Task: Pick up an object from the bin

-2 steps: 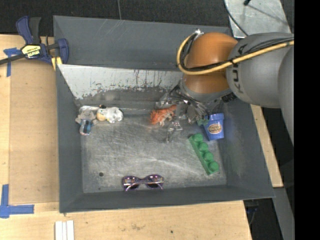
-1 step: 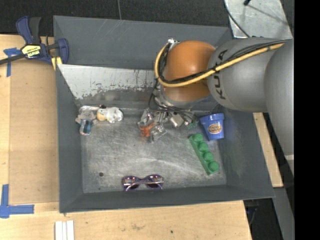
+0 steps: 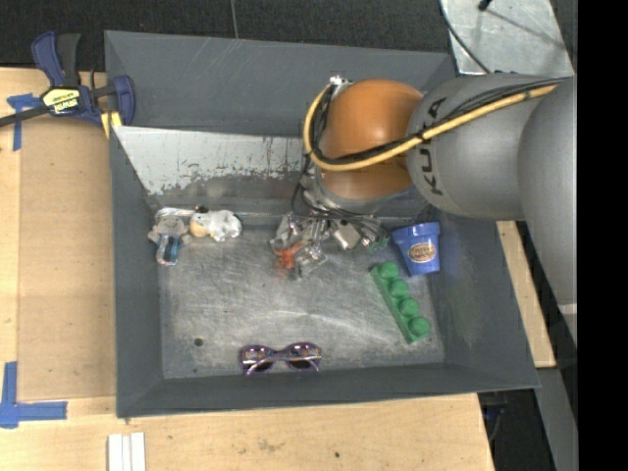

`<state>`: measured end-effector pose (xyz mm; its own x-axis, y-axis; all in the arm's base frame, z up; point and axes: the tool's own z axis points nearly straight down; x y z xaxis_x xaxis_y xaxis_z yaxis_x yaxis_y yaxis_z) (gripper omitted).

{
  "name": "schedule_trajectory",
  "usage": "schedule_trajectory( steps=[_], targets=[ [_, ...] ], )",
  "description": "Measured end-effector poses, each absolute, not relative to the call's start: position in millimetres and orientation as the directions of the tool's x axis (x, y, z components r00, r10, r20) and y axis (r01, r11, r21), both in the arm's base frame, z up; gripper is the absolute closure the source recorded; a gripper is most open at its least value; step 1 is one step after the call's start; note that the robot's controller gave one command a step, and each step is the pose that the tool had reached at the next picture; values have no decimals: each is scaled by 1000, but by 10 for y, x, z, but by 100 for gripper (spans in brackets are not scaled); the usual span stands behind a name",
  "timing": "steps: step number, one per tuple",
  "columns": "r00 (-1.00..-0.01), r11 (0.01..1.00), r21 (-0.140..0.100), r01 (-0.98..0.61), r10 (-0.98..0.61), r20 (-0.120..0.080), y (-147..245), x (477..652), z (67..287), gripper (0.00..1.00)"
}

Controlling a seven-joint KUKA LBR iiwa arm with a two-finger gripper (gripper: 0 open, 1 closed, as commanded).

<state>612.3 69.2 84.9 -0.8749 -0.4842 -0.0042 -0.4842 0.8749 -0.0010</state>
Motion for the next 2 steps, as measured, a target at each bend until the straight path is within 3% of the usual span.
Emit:
schedule_trajectory(
  steps=[1, 2],
  targets=[
    [-877, 877, 0, -481, -481, -4, 685, 6125, 842, 100],
    [-879, 879, 3, -476, -476, 5, 720, 6048, 1186, 100]
  ],
)
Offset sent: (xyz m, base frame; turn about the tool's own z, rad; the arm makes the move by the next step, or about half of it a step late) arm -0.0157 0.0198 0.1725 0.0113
